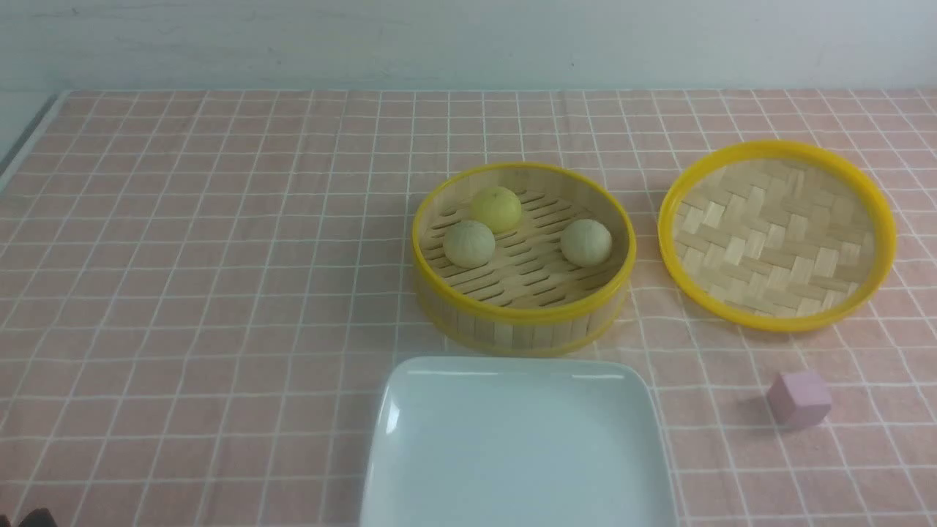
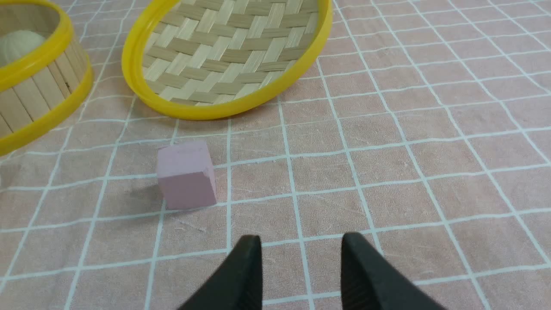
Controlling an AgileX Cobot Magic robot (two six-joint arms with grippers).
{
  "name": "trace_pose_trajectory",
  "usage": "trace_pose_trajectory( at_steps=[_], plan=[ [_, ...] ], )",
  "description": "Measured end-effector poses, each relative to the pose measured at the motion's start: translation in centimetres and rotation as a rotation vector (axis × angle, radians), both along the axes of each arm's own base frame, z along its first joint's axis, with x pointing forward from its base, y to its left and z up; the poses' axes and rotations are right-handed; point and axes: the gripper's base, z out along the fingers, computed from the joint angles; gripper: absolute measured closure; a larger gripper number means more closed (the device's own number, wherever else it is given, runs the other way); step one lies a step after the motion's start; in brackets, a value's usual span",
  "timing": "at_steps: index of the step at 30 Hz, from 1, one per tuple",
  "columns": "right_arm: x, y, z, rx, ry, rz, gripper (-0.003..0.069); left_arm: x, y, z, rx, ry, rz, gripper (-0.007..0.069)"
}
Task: Put the steamed buns into the plate on the pink tablecloth.
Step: 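Reach toward a bun in the bamboo steamer with the right gripper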
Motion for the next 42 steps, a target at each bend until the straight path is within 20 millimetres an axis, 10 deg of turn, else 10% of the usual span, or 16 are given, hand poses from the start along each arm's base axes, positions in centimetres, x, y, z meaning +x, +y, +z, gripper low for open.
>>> trace_pose_trajectory(
  at_steps=[37, 40, 42],
  plan=[
    [0.0, 0.0, 0.0, -0.004, 0.000, 0.000, 0.0419, 0.0, 0.0, 0.0, -0.012, 0.000, 0.002, 0.0386],
    [0.0, 0.1, 0.0, 0.033, -0.004, -0.004, 0.0419, 0.0, -0.2, 0.0, -0.147, 0.003, 0.016, 0.0386],
    [0.1, 0.6, 0.0, 0.309, -0.017, -0.029, 0.0419, -0.1, -1.0, 0.0, -0.547, 0.028, 0.053, 0.0386]
  ],
)
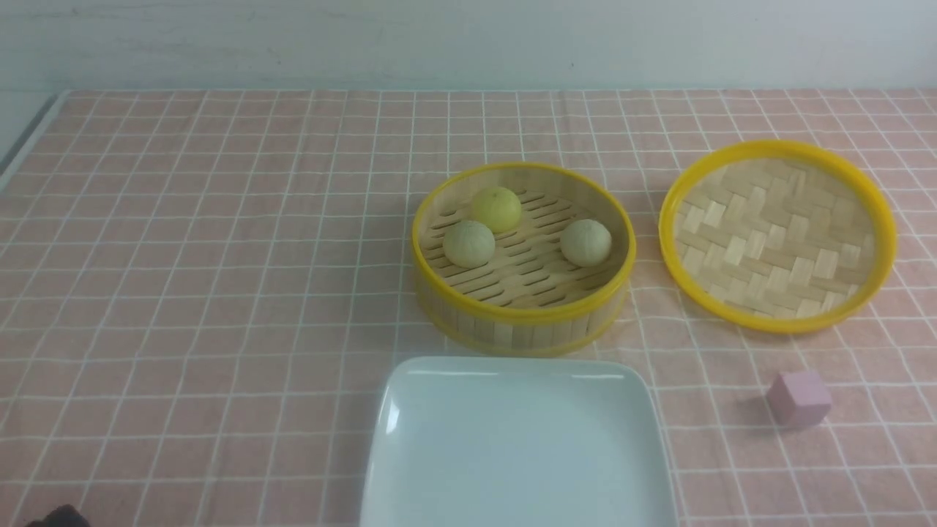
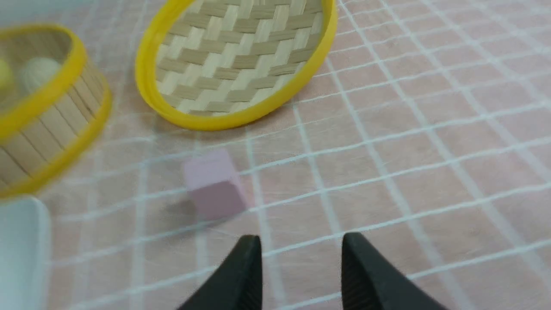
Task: Put the steamed buns into the plate on the pink tablecloth.
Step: 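Reach toward a bun in the bamboo steamer with the right gripper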
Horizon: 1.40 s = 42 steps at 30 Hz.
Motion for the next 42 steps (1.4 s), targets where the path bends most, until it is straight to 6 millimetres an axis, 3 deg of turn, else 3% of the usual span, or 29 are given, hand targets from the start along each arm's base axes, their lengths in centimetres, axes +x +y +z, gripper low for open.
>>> trace_pose_trajectory(
  at_steps=[3, 5, 8, 15, 20, 24, 26, 29, 30, 32, 36, 37, 40, 42],
  plan=[
    [0.0, 0.9, 0.1, 0.481, 0.011, -0.039, 0.0419, -0.2, -1.2, 0.1, -0.598, 0.094, 0.042, 0.0386],
    [0.0, 1.3, 0.1, 0.661, 0.025, -0.051, 0.0419, -0.3, -1.7, 0.1, -0.808, 0.145, 0.054, 0.0384],
    [0.0, 1.6, 0.2, 0.783, 0.035, -0.054, 0.0419, -0.3, -1.9, 0.2, -0.921, 0.174, 0.063, 0.0384],
    [0.0, 1.6, 0.2, 0.815, 0.035, -0.053, 0.0419, -0.4, -2.1, 0.0, -0.924, 0.205, 0.058, 0.0384],
    [0.0, 1.6, 0.5, 0.761, 0.015, -0.035, 0.0430, -0.3, -1.8, 0.1, -0.884, 0.165, 0.068, 0.0386],
    [-0.1, 1.5, 2.8, 0.678, -0.081, 0.007, 0.0501, -0.2, -1.5, 1.0, -0.704, 0.069, 0.023, 0.0407],
    [-0.7, 1.5, 6.1, 0.554, -0.177, 0.061, 0.0595, -0.7, -1.5, 4.6, -0.484, -0.082, -0.073, 0.0463],
    [-0.8, 1.7, 8.9, 0.353, -0.140, 0.111, 0.0657, -1.5, -1.5, 9.3, -0.270, -0.224, -0.145, 0.0564],
    [-0.8, 1.8, 9.4, 0.303, -0.099, 0.126, 0.0659, -1.6, -1.6, 9.9, -0.217, -0.217, -0.165, 0.0587],
    [-0.2, 1.8, 10.1, 0.135, 0.111, 0.158, 0.0662, -0.9, -2.1, 11.2, -0.091, -0.096, -0.229, 0.0618],
    [1.6, 1.2, 10.9, -0.025, 0.499, 0.179, 0.0661, 1.7, -2.7, 9.9, 0.021, 0.355, -0.341, 0.0625],
    [2.0, 1.2, 10.8, -0.026, 0.541, 0.183, 0.0661, 1.8, -2.7, 9.7, 0.026, 0.377, -0.347, 0.0625],
    [5.8, 2.2, 9.8, -0.017, 0.738, 0.339, 0.0658, 4.4, -2.9, 7.8, 0.052, 0.662, -0.401, 0.0625],
    [7.8, 3.4, 8.8, 0.016, 0.788, 0.505, 0.0647, 5.5, -3.0, 7.1, 0.078, 0.713, -0.424, 0.0625]
  ],
)
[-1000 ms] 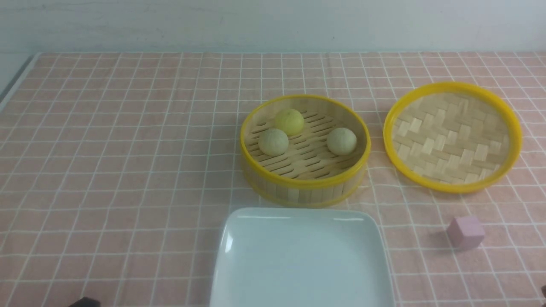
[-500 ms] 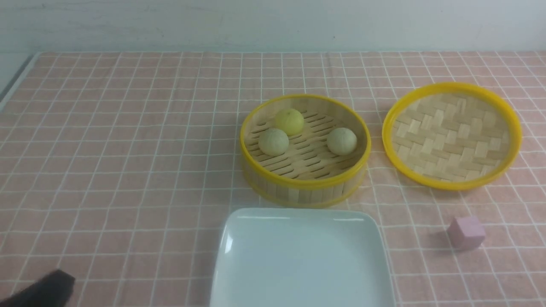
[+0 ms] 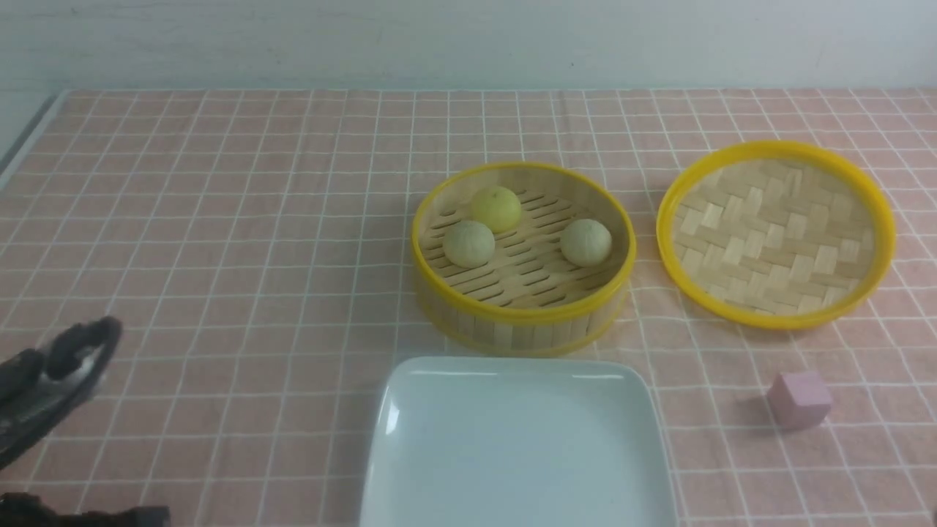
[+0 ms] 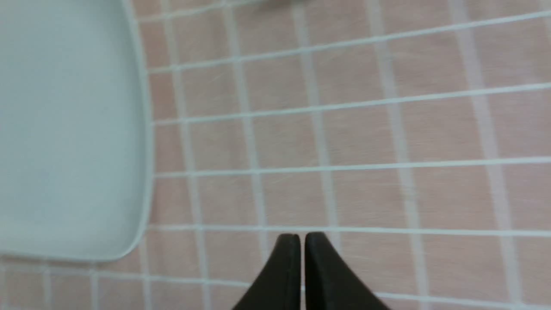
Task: Put the steamed buns into the plate on the pink tablecloth.
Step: 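Reach toward a bun in the bamboo steamer with the right gripper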
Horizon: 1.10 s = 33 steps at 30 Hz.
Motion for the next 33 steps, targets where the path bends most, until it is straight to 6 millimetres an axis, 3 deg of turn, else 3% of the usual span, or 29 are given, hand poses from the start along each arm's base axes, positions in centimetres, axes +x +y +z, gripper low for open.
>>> trace_pose_trajectory(
  at_steps=[3, 6, 7, 9, 10, 14, 15, 18, 26, 31, 33],
  plan=[
    [2.0, 1.4, -0.8, 0.138, 0.026, 0.114, 0.0616, 1.0, 0.0, -0.7, 0.023, 0.030, -0.029, 0.0625],
    [4.9, 3.1, -0.7, 0.244, -0.031, 0.242, 0.0538, 1.7, 0.0, -1.2, 0.043, 0.048, -0.062, 0.0624],
    [5.1, 3.2, -0.7, 0.241, -0.036, 0.248, 0.0538, 1.7, 0.0, -1.2, 0.044, 0.046, -0.063, 0.0624],
    [7.8, 4.7, -0.2, 0.221, -0.086, 0.283, 0.0482, 1.9, 0.0, -1.2, 0.050, 0.027, -0.063, 0.0618],
    [7.9, 4.8, 0.0, 0.218, -0.098, 0.287, 0.0478, 1.9, 0.0, -1.2, 0.050, 0.022, -0.062, 0.0618],
    [13.2, 8.7, 1.3, 0.085, -0.158, 0.334, 0.0410, 2.2, 0.1, -1.1, 0.052, -0.002, -0.054, 0.0612],
    [13.4, 8.7, 1.3, 0.078, -0.157, 0.331, 0.0409, 2.2, 0.1, -1.1, 0.052, -0.002, -0.054, 0.0611],
    [17.5, 11.4, 2.0, -0.050, -0.179, 0.327, 0.0396, 2.3, 0.1, -1.0, 0.053, -0.014, -0.049, 0.0608],
    [27.4, 14.5, -0.3, -0.321, -0.245, 0.154, 0.0393, 2.4, 0.1, -1.0, 0.055, -0.025, -0.045, 0.0586],
    [30.3, 15.4, -2.3, -0.326, -0.261, 0.080, 0.0402, 2.4, 0.1, -1.0, 0.053, -0.025, -0.045, 0.0583],
    [31.1, 15.9, -4.4, -0.311, -0.235, 0.059, 0.0418, 2.4, 0.1, -1.0, 0.053, -0.025, -0.045, 0.0578]
  ],
)
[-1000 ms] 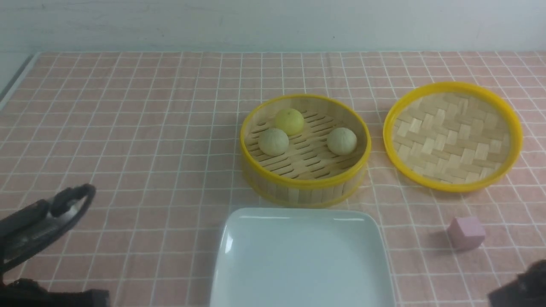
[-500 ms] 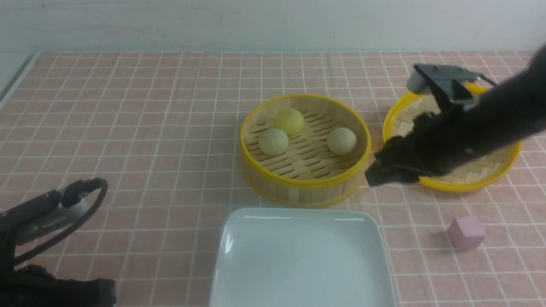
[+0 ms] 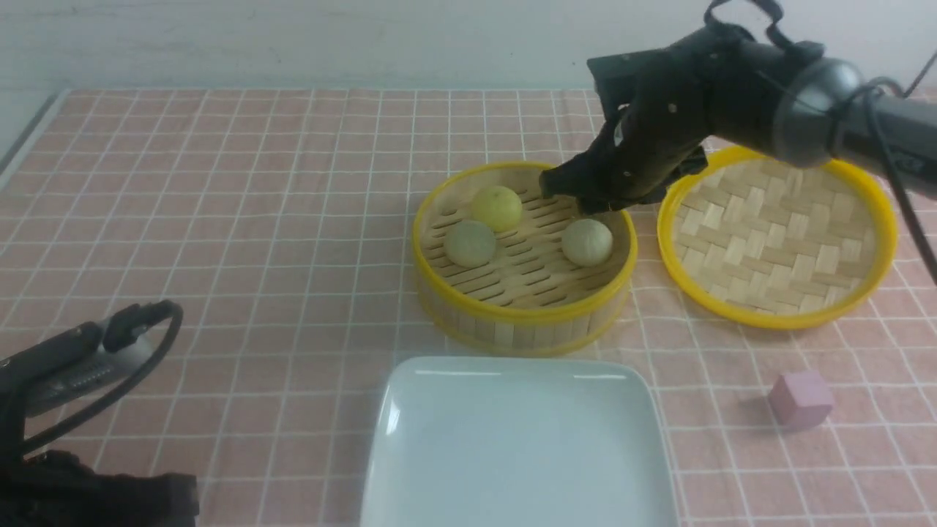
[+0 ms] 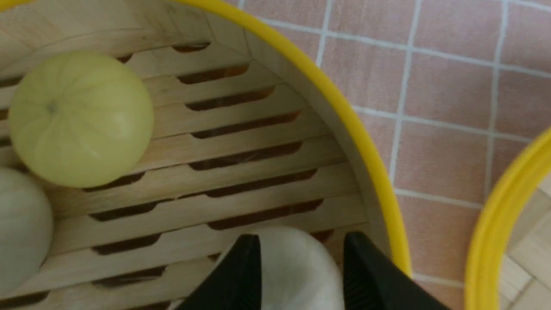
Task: Put the steamed buns into the plate on the pink tablecloth.
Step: 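Reach toward a bun in the bamboo steamer with the right gripper, then move the steamed bun from the bamboo steamer onto the white plate with the right gripper, then reach into the bamboo steamer and grasp a bun with the left gripper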
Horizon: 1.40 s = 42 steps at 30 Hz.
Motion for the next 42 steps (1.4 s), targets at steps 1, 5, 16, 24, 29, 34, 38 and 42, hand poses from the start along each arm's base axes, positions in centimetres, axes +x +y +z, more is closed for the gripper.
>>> trace_pose_trajectory(
  at_steps=[1, 5, 16, 24, 29, 34, 38, 42],
  plan=[
    [0.2, 0.1, -0.8, 0.005, 0.013, -0.007, 0.0429, 0.0, 0.0, 0.0, 0.000, 0.000, 0.000, 0.0575],
    [0.6, 0.5, -2.4, 0.028, 0.028, -0.015, 0.0524, 0.0, 0.0, 0.0, 0.000, 0.000, 0.000, 0.0573],
    [-7.4, 1.0, 9.6, 0.039, -0.009, 0.105, 0.0651, 0.0, 0.0, 0.0, -0.001, 0.001, 0.000, 0.0558],
    [-19.1, 3.3, 2.3, 0.063, 0.147, 0.176, 0.0642, 0.0, 0.0, 0.0, -0.001, 0.001, 0.000, 0.0552],
    [-20.5, 2.4, -2.4, 0.065, 0.165, 0.094, 0.0553, 0.0, -0.1, 0.0, -0.013, 0.001, 0.004, 0.0543],
    [-20.0, 2.1, -2.3, 0.003, 0.138, 0.081, 0.0309, 0.0, -0.2, 0.1, -0.032, 0.003, 0.009, 0.0531],
    [-20.1, 1.0, 2.2, -0.105, 0.117, 0.089, 0.0209, 0.0, -0.2, 0.1, -0.034, 0.002, 0.010, 0.0526],
    [-22.8, -2.5, 8.7, -0.236, 0.104, 0.148, 0.0291, 0.3, -0.2, 0.2, -0.032, -0.024, 0.023, 0.0524]
  ],
)
